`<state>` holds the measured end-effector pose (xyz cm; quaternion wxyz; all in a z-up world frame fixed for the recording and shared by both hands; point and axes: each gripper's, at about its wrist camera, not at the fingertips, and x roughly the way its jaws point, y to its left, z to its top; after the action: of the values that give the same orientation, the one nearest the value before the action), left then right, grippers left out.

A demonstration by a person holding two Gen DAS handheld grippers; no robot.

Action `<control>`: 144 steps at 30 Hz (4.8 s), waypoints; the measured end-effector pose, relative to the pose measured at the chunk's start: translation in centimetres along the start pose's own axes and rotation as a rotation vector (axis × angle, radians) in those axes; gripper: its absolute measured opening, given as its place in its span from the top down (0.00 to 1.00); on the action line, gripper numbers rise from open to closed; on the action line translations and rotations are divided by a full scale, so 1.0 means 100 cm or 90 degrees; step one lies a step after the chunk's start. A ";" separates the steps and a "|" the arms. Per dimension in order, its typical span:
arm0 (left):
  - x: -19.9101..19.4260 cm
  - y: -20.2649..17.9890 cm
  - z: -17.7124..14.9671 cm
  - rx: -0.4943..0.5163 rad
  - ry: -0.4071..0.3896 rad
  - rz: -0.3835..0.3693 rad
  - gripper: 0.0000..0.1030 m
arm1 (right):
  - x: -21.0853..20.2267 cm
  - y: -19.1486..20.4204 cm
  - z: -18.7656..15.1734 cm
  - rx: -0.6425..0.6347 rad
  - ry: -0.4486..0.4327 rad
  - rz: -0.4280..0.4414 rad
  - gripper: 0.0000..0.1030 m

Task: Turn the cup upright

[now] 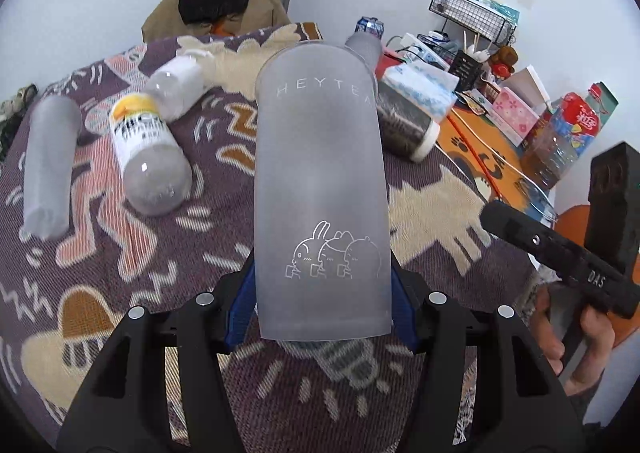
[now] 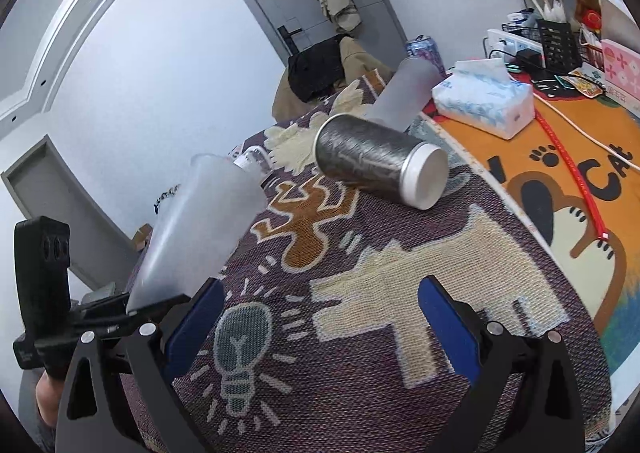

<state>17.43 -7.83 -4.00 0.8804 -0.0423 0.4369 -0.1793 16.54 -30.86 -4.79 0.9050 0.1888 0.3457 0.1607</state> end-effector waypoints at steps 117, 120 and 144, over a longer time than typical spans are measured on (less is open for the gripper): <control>-0.115 0.051 -0.059 -0.092 -0.210 0.121 0.06 | -0.033 0.113 -0.050 -0.274 -0.075 0.038 0.07; -0.124 0.042 -0.065 -0.074 -0.228 0.143 0.06 | -0.044 0.108 -0.051 -0.260 -0.072 0.030 0.07; -0.195 -0.025 -0.108 -0.017 -0.330 0.255 0.05 | -0.126 0.084 -0.064 -0.220 -0.098 0.050 0.07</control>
<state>-2.49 -2.37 4.60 0.9795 -0.0111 0.2001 0.0198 1.87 -27.31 1.76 0.9409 0.0553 0.2348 0.2377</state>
